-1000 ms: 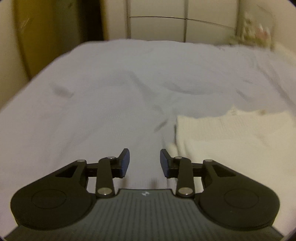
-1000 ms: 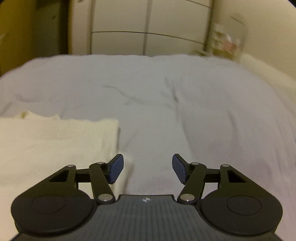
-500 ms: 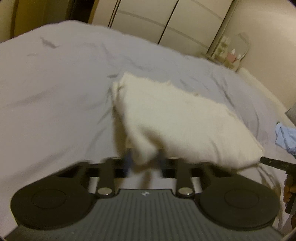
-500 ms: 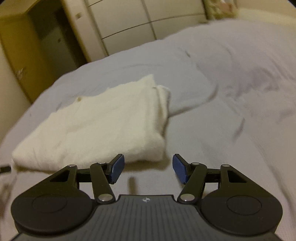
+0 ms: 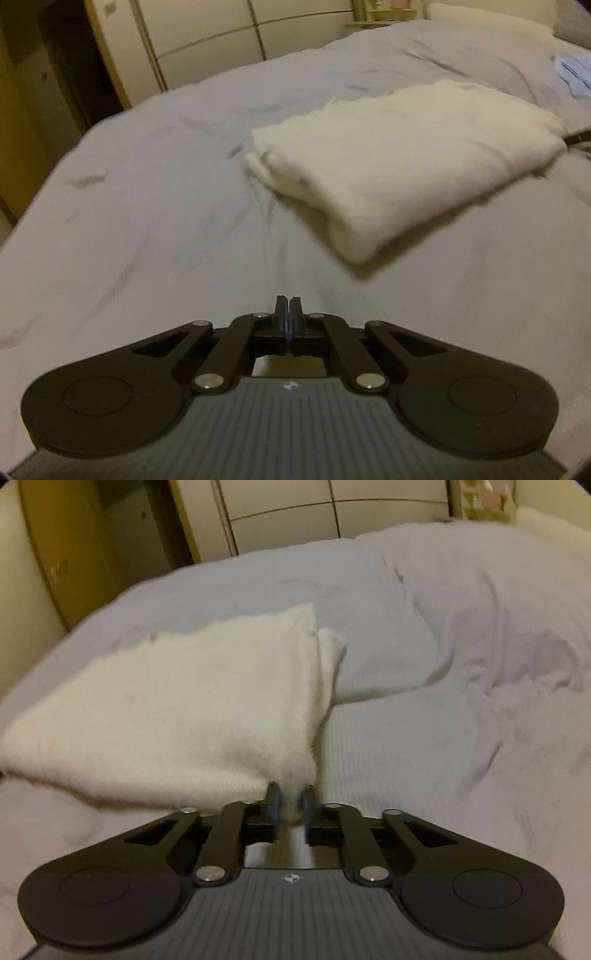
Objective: Fold clothes
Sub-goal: 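Grasp the folded sweater edge with the left tool while the right tool grasps it too, then lift and fold the sweater over itself with both tools, then release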
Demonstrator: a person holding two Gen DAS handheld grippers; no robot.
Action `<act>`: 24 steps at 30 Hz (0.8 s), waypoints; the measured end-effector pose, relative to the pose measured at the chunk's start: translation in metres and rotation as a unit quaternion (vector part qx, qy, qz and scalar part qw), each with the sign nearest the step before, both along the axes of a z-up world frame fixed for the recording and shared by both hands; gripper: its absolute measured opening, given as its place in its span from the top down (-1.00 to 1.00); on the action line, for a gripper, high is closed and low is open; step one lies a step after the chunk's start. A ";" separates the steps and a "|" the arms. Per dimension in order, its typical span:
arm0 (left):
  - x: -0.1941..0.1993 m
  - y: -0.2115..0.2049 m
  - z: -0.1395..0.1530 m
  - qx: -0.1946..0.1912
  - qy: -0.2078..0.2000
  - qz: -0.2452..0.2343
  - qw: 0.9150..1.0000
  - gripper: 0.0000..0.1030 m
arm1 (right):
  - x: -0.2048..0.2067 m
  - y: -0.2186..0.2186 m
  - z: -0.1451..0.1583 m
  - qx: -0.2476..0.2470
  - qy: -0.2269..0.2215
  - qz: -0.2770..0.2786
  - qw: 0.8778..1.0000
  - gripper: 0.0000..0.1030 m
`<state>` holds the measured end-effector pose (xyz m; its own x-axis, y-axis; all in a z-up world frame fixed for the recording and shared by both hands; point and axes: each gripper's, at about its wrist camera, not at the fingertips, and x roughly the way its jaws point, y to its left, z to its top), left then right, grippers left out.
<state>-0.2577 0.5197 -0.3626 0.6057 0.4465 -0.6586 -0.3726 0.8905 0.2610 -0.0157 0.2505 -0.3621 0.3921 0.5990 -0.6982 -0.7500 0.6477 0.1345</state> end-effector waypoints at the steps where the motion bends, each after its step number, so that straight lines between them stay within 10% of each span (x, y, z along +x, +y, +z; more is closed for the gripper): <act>1: -0.002 -0.012 0.007 0.020 -0.011 -0.012 1.000 0.84 | -0.008 -0.002 0.004 -0.005 -0.020 -0.003 1.000 0.24; 5: 0.012 -0.063 0.013 0.137 0.003 -0.096 0.986 0.11 | -0.050 -0.007 0.024 -0.048 -0.168 0.028 0.984 0.13; 8: 0.037 -0.082 -0.005 0.218 0.039 -0.152 0.963 -0.21 | -0.082 0.004 0.019 -0.104 -0.275 0.102 0.950 -0.38; 12: 0.066 -0.089 -0.051 0.347 0.120 -0.234 0.900 -0.25 | -0.098 0.033 -0.016 -0.208 -0.391 0.196 0.875 -0.34; 16: 0.085 -0.074 -0.075 0.396 0.151 -0.284 0.860 -0.15 | -0.089 0.057 -0.048 -0.254 -0.447 0.252 0.820 -0.19; 18: 0.103 -0.050 -0.082 0.407 0.174 -0.263 0.857 0.52 | -0.078 0.069 -0.058 -0.271 -0.462 0.260 0.803 0.03; 20: 0.108 -0.034 -0.077 0.388 0.172 -0.261 0.867 0.63 | -0.070 0.079 -0.065 -0.283 -0.470 0.269 0.792 0.50; 24: 0.095 -0.033 -0.051 0.330 0.141 -0.254 0.898 0.78 | -0.069 0.073 -0.055 -0.262 -0.467 0.268 0.801 0.77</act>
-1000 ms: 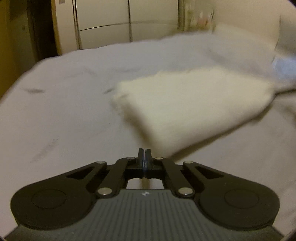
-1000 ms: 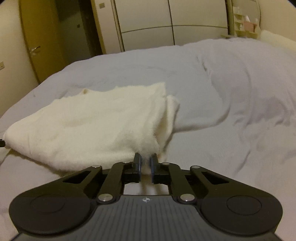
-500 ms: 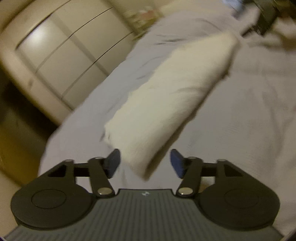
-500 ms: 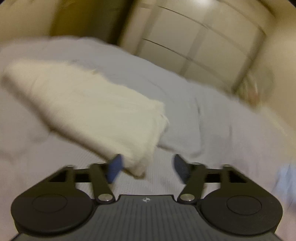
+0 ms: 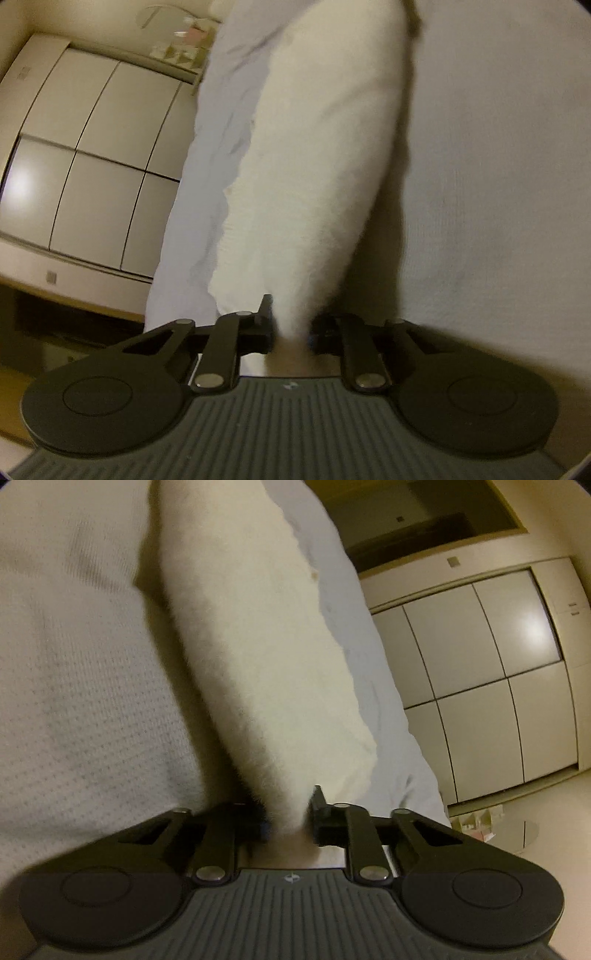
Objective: Fold clothes
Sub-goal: 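Lift and fold the sweater over itself with both tools, then release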
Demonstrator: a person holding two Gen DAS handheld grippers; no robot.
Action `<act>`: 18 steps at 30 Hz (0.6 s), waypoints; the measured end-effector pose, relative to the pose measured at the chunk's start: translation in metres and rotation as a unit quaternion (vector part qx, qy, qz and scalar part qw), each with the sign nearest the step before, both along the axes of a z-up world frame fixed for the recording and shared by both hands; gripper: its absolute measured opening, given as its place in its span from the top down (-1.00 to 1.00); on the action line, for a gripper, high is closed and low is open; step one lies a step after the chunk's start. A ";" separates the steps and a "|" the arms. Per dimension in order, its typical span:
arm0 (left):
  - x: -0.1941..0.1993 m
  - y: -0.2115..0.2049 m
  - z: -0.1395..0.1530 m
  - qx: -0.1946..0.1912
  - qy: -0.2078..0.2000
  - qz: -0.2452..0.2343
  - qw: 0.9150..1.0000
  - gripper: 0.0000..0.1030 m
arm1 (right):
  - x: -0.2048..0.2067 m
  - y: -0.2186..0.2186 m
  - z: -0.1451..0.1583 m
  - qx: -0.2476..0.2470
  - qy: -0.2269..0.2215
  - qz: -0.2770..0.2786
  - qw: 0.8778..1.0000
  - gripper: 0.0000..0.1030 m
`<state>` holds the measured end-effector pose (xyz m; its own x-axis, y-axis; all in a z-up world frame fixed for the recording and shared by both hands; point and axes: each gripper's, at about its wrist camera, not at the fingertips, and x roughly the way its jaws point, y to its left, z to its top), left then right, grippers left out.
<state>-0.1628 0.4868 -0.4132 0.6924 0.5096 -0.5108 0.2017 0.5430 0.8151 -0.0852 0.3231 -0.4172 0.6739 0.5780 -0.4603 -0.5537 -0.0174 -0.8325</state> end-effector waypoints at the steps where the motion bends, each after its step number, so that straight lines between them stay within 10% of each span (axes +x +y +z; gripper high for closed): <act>1: -0.005 0.000 0.005 -0.013 -0.004 0.002 1.000 0.78 | -0.002 -0.006 0.007 0.007 0.010 0.001 1.000 0.79; 14: -0.125 -0.105 0.047 -0.126 -0.014 0.020 0.992 0.67 | -0.111 -0.134 0.067 0.046 0.108 -0.009 0.993 0.76; 18: -0.148 -0.107 0.052 -0.176 -0.002 0.057 0.983 0.51 | -0.135 -0.150 0.046 0.012 0.108 -0.037 0.993 0.31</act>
